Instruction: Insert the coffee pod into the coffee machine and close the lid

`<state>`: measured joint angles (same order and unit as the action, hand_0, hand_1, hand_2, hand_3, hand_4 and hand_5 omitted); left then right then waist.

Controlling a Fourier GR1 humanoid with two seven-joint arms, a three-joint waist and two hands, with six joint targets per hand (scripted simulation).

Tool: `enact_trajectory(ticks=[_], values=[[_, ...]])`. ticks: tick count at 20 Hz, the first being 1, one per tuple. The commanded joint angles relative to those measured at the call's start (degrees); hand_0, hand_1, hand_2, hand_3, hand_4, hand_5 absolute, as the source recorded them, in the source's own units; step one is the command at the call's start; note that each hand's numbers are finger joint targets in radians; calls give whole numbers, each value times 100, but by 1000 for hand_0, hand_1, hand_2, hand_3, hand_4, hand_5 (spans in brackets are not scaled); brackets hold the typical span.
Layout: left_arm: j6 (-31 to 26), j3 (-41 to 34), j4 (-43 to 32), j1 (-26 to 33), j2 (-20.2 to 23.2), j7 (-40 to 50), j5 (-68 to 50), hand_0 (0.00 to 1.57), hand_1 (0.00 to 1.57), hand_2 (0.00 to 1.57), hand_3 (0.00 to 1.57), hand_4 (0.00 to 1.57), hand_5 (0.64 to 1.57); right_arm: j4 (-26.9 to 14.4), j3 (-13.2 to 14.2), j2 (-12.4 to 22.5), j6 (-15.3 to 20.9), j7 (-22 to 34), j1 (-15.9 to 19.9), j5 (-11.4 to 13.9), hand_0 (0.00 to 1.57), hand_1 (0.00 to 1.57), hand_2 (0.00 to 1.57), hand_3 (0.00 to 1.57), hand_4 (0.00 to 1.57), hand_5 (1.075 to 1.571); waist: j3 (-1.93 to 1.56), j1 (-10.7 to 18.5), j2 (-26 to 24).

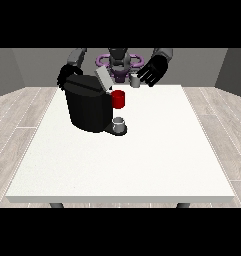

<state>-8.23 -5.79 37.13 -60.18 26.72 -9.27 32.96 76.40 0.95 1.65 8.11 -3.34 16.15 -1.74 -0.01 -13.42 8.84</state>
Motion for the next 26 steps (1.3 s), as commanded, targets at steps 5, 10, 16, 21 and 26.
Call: enact_trajectory(ticks=[5,10,16,21,26], values=[[38,-103,-76,-395,-36,345,52,1284,1284,1340,1276,519,1571,258,144,365,-262,496,253,-157,0,0,0,0,549,1571,2,-396,70],[30,11,-2,-497,-126,256,182,1262,1262,1297,1237,494,1571,121,118,27,256,167,325,91,0,0,0,0,459,1571,0,-148,307],[-68,37,-53,-736,-186,514,259,1292,1292,1315,1222,498,1571,44,127,15,307,134,306,143,0,0,0,0,480,1571,0,-208,335],[327,111,-18,-358,-481,262,356,1268,1268,1300,1217,512,1571,83,299,193,-56,-76,205,-145,0,0,0,0,525,1571,-1,-228,433],[87,-165,-271,-813,102,157,301,1183,1183,1251,1180,499,1571,487,-10,-2,156,166,376,37,0,0,0,0,499,1571,1,-467,712]])
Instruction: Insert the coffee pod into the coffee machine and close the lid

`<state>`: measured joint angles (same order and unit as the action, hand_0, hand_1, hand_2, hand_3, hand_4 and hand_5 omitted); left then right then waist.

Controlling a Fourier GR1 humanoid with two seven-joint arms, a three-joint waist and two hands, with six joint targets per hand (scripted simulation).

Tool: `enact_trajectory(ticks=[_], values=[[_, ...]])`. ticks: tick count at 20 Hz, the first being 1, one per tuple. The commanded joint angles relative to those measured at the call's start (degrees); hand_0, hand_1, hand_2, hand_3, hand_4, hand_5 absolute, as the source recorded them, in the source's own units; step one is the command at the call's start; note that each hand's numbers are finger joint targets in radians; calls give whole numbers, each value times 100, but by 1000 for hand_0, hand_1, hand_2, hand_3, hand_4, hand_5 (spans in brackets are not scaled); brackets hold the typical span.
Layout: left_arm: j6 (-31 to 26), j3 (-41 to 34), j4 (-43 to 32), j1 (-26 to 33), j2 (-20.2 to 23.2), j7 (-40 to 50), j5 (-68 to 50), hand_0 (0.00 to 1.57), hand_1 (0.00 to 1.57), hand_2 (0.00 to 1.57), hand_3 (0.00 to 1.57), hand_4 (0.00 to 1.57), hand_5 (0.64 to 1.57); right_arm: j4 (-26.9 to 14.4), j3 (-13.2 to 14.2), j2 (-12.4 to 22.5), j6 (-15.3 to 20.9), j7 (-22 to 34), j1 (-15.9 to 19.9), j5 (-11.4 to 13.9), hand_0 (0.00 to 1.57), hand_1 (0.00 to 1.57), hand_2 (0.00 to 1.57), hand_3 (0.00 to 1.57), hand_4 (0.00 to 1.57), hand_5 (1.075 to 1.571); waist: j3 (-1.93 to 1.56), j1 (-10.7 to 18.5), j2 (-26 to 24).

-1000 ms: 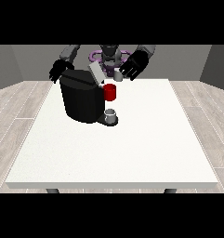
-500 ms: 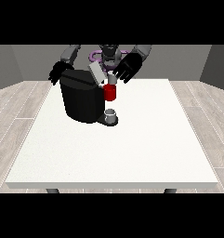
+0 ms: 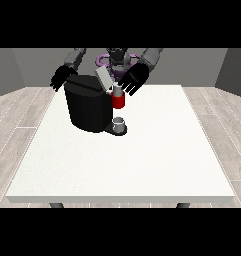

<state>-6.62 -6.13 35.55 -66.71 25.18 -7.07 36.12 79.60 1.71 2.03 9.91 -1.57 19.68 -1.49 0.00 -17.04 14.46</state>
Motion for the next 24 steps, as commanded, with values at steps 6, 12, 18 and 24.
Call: enact_trajectory(ticks=[6,12,18,24], values=[[-38,-10,-9,149,40,-179,63,1190,1190,1269,1201,515,1571,-62,221,206,-289,-345,-317,-200,0,0,0,0,481,1571,-1,71,-3],[-8,32,-107,-21,-259,174,130,1185,1185,1250,1184,491,1571,9,-25,-27,-73,-218,-195,-13,0,0,0,0,448,1571,-1,-1,-82],[-430,-148,-208,-213,183,-35,21,1221,1221,1265,1171,485,1571,28,42,9,-89,-307,-275,-49,0,0,0,0,446,1571,-1,-66,105],[-198,4,-133,-278,-65,63,210,1161,1161,1195,1058,457,1571,-183,203,37,128,-78,241,-21,0,0,0,0,366,1571,-1,150,315]])
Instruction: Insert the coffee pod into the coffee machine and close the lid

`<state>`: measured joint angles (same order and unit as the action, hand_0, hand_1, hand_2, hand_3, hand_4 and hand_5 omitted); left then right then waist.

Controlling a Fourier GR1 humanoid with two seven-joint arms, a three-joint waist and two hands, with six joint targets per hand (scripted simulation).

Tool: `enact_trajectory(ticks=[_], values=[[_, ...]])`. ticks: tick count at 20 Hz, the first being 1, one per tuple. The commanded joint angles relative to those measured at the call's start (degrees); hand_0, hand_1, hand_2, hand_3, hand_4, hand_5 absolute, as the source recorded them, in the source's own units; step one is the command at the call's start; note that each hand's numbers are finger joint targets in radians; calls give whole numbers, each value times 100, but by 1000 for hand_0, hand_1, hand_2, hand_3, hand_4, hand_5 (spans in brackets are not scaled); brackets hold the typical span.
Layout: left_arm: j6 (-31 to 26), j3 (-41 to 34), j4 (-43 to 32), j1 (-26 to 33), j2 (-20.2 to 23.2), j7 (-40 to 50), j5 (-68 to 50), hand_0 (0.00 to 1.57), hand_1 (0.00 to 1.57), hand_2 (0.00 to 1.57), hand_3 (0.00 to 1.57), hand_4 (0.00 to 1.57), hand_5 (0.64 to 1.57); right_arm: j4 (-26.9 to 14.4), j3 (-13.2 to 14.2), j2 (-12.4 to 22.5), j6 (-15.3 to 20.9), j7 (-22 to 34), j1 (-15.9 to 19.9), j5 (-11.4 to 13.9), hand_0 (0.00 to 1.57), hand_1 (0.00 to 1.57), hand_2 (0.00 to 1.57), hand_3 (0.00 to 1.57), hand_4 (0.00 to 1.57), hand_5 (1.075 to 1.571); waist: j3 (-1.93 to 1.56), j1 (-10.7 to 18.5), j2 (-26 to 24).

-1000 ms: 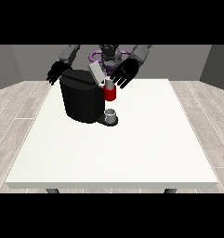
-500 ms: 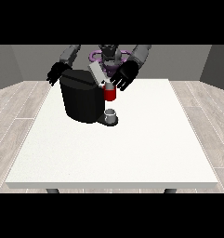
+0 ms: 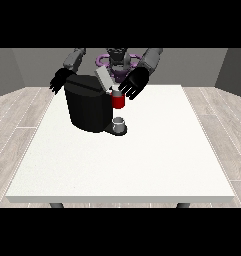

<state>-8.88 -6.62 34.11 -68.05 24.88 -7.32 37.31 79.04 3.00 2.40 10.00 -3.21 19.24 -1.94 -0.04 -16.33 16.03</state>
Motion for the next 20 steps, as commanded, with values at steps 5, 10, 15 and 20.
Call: enact_trajectory(ticks=[5,10,15,20], values=[[153,98,91,-41,-155,106,166,1105,1105,1151,980,413,1571,-214,16,-39,-21,-275,-61,10,0,0,0,0,408,1571,2,48,-20],[113,96,19,235,-23,-201,200,1058,1058,1125,961,367,1571,-52,-27,-59,14,-216,-239,32,0,0,0,0,477,1571,3,92,-128],[177,200,129,225,-209,-46,310,1018,1018,1086,904,369,1571,-354,173,83,-140,-418,-204,-95,0,0,0,0,470,1571,1,212,-149],[-295,407,18,196,152,-402,525,0,0,0,0,0,1571,-96,-46,-147,160,-138,-222,76,0,0,0,0,419,1571,3,140,-225]])
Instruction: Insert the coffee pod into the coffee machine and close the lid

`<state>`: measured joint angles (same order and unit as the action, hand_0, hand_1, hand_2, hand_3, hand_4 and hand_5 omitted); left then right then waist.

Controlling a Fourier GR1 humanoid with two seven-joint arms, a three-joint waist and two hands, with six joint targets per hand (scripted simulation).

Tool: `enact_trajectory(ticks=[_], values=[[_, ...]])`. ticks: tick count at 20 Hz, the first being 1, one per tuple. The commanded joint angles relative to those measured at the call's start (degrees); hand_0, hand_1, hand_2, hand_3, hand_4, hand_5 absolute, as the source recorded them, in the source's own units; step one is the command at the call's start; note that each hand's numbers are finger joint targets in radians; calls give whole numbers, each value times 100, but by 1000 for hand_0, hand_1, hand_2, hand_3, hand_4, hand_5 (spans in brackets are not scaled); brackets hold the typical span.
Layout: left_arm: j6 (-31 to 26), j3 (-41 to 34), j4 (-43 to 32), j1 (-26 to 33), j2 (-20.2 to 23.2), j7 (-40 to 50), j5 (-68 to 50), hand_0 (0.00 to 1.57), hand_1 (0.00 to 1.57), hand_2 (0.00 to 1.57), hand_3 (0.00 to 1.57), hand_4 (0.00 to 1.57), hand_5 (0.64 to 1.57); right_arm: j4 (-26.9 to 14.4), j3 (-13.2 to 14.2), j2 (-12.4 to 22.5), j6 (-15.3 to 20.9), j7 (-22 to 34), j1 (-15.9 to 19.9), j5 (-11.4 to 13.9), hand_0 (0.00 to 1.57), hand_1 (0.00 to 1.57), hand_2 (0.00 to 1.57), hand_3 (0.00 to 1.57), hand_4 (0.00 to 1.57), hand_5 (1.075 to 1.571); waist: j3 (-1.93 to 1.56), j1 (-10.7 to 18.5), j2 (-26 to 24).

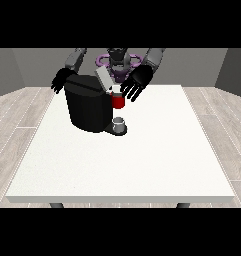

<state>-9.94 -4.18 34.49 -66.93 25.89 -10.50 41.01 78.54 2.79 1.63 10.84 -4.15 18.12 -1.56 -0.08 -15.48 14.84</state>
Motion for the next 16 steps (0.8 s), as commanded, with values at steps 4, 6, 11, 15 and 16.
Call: enact_trajectory(ticks=[4,6,11,15,16], values=[[26,177,5,94,93,-44,295,0,0,0,0,0,1571,-45,54,69,-37,-136,-87,2,0,0,0,0,360,1571,5,-8,53],[-163,156,-33,21,-11,24,242,0,0,0,0,0,1571,-58,-66,-1,107,94,39,139,0,0,0,0,338,1571,7,64,-47],[-249,160,150,313,-169,-23,195,0,0,0,0,0,1571,-379,224,102,-87,-298,-304,-109,0,0,0,0,424,1571,6,290,-402],[43,116,83,449,-111,-28,318,0,0,0,0,0,1571,-37,12,-3,-35,-38,-360,-46,0,0,0,0,392,1571,8,132,-450],[-143,178,143,437,-112,48,341,0,0,0,0,0,1571,-159,131,109,-258,-145,-526,-208,0,0,0,0,381,1571,6,151,-630]])
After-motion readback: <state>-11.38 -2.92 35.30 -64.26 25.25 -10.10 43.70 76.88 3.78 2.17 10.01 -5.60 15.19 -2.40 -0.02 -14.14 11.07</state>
